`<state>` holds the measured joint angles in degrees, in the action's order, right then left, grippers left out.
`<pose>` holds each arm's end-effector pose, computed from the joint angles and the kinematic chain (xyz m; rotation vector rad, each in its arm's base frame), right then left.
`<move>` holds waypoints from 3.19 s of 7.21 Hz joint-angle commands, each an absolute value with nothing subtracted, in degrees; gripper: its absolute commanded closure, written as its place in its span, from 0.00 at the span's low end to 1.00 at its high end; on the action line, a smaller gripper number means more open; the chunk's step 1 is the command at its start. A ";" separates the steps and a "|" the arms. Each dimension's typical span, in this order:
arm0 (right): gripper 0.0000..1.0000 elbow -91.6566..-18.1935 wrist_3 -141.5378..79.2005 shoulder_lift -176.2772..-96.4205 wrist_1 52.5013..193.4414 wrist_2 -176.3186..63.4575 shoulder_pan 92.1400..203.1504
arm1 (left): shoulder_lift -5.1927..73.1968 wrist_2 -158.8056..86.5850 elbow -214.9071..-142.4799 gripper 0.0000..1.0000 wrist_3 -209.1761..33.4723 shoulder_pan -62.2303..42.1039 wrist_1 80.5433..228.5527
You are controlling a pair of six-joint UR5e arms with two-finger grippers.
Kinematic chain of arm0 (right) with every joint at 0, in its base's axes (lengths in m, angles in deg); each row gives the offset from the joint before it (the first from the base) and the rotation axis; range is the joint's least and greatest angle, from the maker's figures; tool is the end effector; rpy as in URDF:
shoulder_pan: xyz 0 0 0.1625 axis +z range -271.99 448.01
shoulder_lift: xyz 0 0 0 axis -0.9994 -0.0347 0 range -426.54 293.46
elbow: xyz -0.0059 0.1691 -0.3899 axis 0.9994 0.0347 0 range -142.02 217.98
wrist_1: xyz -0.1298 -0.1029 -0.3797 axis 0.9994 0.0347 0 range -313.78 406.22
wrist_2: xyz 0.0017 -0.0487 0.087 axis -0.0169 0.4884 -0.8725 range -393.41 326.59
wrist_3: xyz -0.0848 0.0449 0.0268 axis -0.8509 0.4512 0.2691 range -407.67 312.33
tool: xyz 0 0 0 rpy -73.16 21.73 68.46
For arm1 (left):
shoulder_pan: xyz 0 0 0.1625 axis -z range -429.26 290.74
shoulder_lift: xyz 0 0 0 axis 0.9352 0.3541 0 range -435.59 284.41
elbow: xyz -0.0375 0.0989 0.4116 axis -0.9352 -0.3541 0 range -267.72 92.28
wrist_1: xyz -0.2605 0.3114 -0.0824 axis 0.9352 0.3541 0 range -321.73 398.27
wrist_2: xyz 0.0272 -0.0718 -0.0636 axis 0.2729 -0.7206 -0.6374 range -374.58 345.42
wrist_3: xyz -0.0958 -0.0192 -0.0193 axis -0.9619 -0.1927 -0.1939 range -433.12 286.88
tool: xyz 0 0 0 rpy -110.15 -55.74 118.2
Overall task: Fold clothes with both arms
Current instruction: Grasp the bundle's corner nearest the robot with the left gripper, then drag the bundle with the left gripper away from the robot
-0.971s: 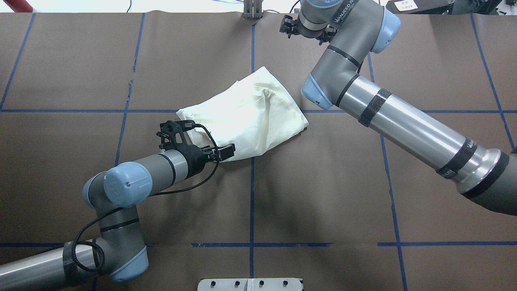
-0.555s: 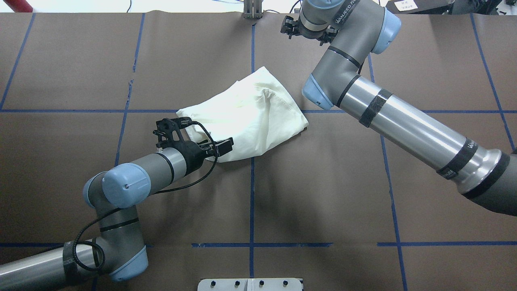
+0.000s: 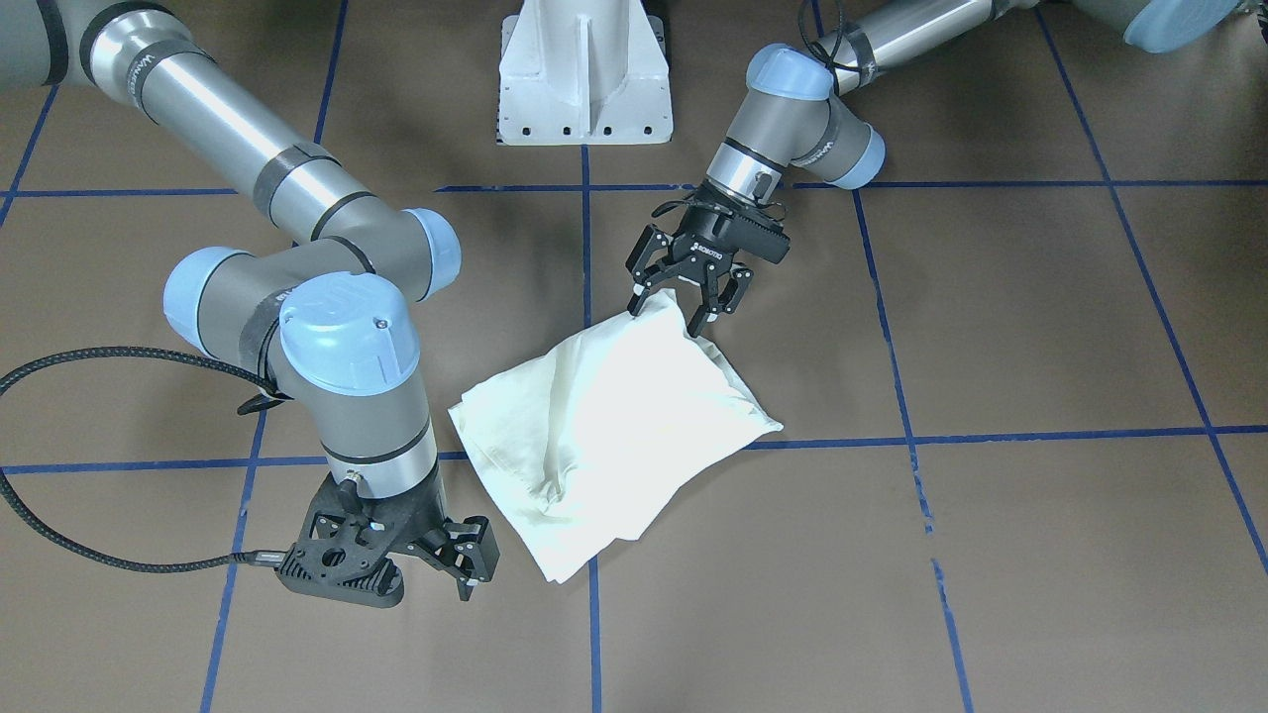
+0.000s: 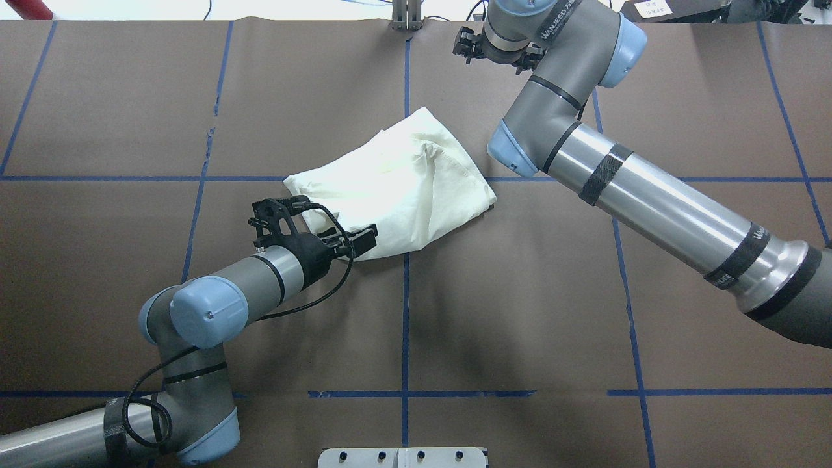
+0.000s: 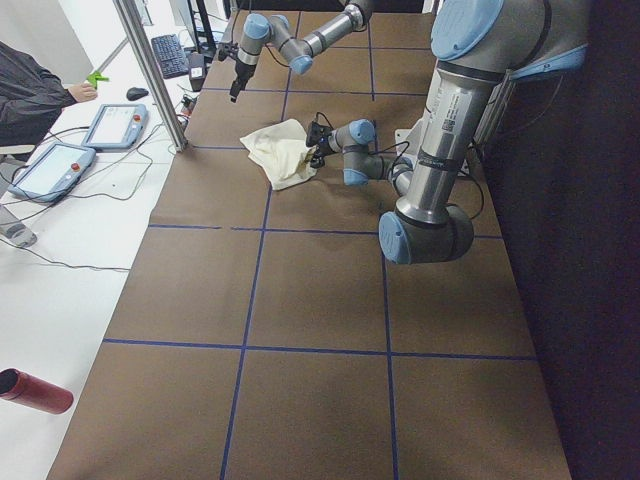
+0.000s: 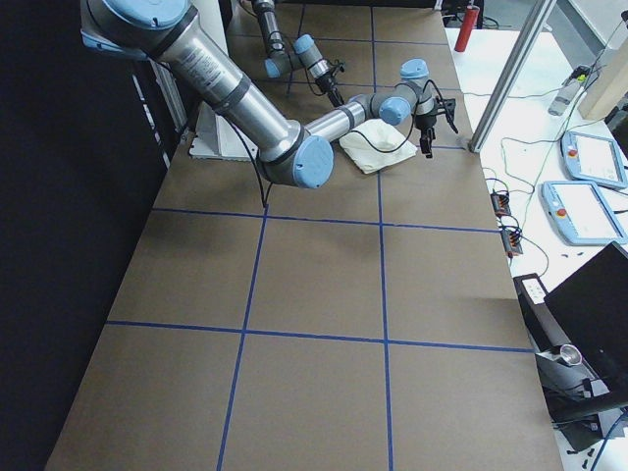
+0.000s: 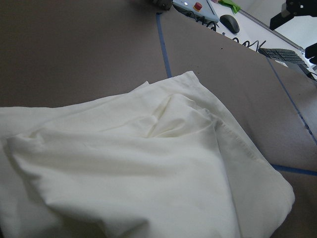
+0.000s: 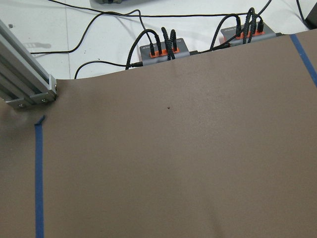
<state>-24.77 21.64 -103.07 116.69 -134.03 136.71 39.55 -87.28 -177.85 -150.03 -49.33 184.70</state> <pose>-0.4636 -0.7017 0.2391 0.3111 -0.7595 0.3874 0.5495 -0.3726 0.2948 0.6422 1.2887 -0.3131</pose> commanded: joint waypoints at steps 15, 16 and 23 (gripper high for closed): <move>0.00 -25.04 21.32 -103.37 116.54 -133.96 136.71 | 33.30 -112.71 -172.37 1.00 -119.02 -30.78 192.96; 0.00 -25.04 21.41 -103.37 116.62 -133.96 136.71 | 33.04 -115.62 -172.01 1.00 -119.35 -30.85 192.96; 0.00 -25.12 21.50 -103.54 116.54 -133.96 136.79 | 34.08 -118.11 -171.48 0.00 -115.08 -25.15 194.61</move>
<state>-25.06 21.43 -103.52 116.54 -133.95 136.79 33.03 -118.02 -171.54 -117.63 -27.00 193.46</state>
